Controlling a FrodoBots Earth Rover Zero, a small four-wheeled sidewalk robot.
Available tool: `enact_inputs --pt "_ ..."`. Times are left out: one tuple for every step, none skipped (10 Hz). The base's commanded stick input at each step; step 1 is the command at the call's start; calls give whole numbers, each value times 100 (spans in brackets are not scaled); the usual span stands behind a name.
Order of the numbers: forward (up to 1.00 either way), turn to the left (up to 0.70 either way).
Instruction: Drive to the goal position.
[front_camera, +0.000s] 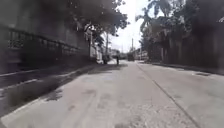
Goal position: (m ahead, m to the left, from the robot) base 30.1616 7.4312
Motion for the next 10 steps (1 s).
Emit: enact_inputs --pt "100 4" --pt "100 5" --pt "100 0" --pt "100 0" --pt "100 0" --pt "100 0" --pt "100 0" --pt "100 0" --pt "100 0" --pt "100 -7"
